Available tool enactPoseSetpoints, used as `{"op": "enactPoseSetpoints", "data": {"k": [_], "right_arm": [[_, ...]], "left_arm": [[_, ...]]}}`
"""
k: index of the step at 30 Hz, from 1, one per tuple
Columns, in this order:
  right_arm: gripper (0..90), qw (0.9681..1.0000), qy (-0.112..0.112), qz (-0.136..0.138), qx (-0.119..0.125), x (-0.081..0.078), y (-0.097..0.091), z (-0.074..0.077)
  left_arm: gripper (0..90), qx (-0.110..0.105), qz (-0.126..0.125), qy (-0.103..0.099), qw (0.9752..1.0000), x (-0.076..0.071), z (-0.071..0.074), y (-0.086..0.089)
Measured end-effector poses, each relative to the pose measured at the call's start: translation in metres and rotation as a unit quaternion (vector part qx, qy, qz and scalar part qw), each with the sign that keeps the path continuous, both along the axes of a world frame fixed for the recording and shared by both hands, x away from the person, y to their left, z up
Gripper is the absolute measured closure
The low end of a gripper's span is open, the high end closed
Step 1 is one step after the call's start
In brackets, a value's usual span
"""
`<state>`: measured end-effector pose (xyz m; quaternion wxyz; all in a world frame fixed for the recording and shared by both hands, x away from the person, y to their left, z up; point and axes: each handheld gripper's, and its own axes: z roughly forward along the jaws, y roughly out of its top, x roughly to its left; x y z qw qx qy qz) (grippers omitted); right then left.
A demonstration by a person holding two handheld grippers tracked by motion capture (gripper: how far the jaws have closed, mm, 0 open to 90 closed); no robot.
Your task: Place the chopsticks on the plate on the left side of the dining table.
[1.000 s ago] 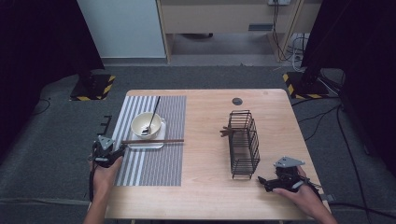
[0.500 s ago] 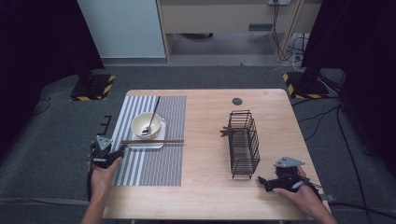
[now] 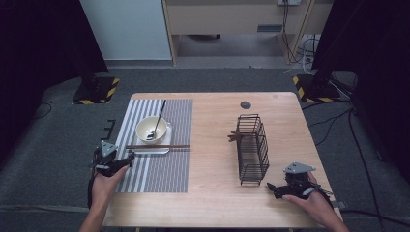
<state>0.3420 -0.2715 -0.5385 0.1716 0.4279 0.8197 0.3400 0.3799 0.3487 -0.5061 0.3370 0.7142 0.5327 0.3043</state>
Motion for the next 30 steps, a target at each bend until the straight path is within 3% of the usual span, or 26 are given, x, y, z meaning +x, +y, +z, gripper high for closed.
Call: {"op": "enactPoseSetpoints", "data": {"k": [5,14,21,30], "right_arm": [[0.2,1.0000,0.000,0.000,0.000,0.000,0.000,0.000],[0.2,1.0000,0.000,0.000,0.000,0.000,0.000,0.000],[0.2,1.0000,0.000,0.000,0.000,0.000,0.000,0.000],[0.2,1.0000,0.000,0.000,0.000,0.000,0.000,0.000]], "left_arm": [[11.6,-0.019,-0.028,0.002,0.9994,-0.002,0.005,-0.013],[8.5,-0.031,-0.076,0.011,0.9966,-0.002,0.009,-0.047],[6.3,-0.029,-0.108,0.018,0.9936,-0.003,0.009,-0.073],[6.5,-0.032,-0.126,0.025,0.9913,-0.001,0.007,-0.096]]}}
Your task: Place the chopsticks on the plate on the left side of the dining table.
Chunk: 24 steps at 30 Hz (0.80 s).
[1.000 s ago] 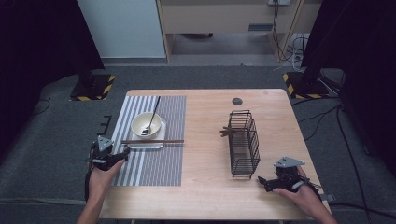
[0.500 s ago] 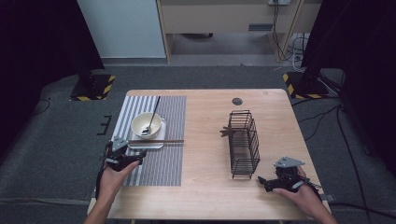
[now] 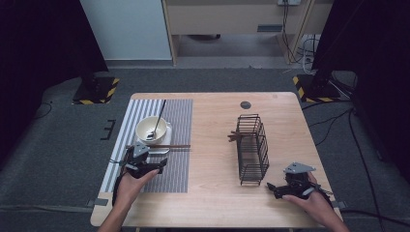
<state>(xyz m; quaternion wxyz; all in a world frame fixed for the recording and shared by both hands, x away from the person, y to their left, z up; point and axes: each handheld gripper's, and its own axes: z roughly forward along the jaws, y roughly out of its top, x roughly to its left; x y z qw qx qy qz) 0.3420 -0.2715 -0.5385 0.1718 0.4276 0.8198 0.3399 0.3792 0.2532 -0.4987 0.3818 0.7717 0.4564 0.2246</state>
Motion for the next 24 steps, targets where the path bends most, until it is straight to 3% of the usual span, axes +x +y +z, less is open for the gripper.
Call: {"op": "enactPoseSetpoints", "data": {"k": [14,24], "right_arm": [[0.2,1.0000,0.000,0.001,0.000,0.000,0.000,0.000],[0.2,1.0000,0.000,0.001,0.000,0.000,0.000,0.000]], "left_arm": [[6.0,0.001,-0.042,0.013,0.9990,0.001,0.000,-0.037],[5.9,0.003,-0.053,0.018,0.9984,0.003,-0.004,-0.053]]}}
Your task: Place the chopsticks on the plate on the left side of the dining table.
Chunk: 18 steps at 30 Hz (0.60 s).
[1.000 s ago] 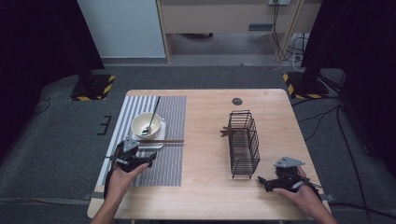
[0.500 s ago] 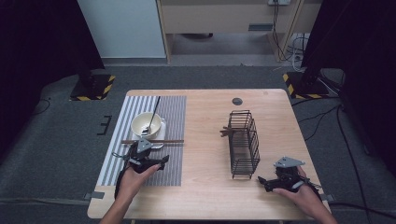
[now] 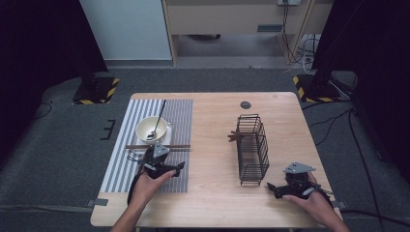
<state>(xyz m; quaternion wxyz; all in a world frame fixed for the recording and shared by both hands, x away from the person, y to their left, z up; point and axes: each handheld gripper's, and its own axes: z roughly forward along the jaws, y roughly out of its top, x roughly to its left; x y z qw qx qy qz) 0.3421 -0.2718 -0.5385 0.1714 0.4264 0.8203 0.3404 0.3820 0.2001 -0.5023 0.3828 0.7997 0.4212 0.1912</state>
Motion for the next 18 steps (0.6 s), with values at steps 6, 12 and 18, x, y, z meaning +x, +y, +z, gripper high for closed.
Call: {"op": "enactPoseSetpoints", "data": {"k": [6,12,18], "right_arm": [[0.2,1.0000,0.000,0.000,0.000,0.000,0.000,0.000],[0.2,1.0000,0.000,0.000,0.000,0.000,0.000,0.000],[0.2,1.0000,0.000,0.000,0.000,0.000,0.000,0.000]], "left_arm": [[5.9,0.006,-0.014,0.001,0.9999,-0.002,-0.001,-0.012],[6.7,0.014,-0.025,0.005,0.9996,-0.003,-0.001,-0.027],[6.9,0.019,-0.038,0.012,0.9990,-0.004,-0.002,-0.041]]}}
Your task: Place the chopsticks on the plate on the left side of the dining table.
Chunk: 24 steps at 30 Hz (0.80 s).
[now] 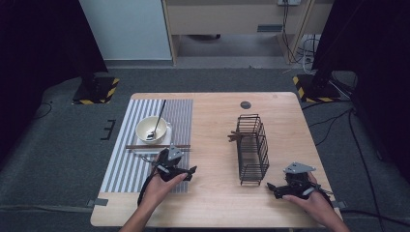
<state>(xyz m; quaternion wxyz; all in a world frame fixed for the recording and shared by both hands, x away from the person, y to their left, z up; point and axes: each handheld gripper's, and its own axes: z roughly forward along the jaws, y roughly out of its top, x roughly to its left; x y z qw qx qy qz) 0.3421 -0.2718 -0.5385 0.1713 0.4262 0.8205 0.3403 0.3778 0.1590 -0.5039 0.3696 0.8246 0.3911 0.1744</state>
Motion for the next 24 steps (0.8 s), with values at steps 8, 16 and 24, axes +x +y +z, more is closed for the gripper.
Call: {"op": "enactPoseSetpoints", "data": {"k": [8,16,24], "right_arm": [[0.1,1.0000,0.000,0.001,0.000,0.000,0.000,0.000],[0.1,1.0000,0.000,0.002,0.000,0.000,0.000,0.000],[0.2,1.0000,0.000,0.000,-0.001,-0.001,0.000,0.000]], "left_arm": [[6.6,0.015,-0.031,0.004,0.9994,0.000,-0.001,-0.031],[5.7,0.001,-0.062,0.009,0.9981,0.003,-0.002,-0.071],[5.8,0.009,-0.078,0.010,0.9969,0.005,-0.015,-0.097]]}}
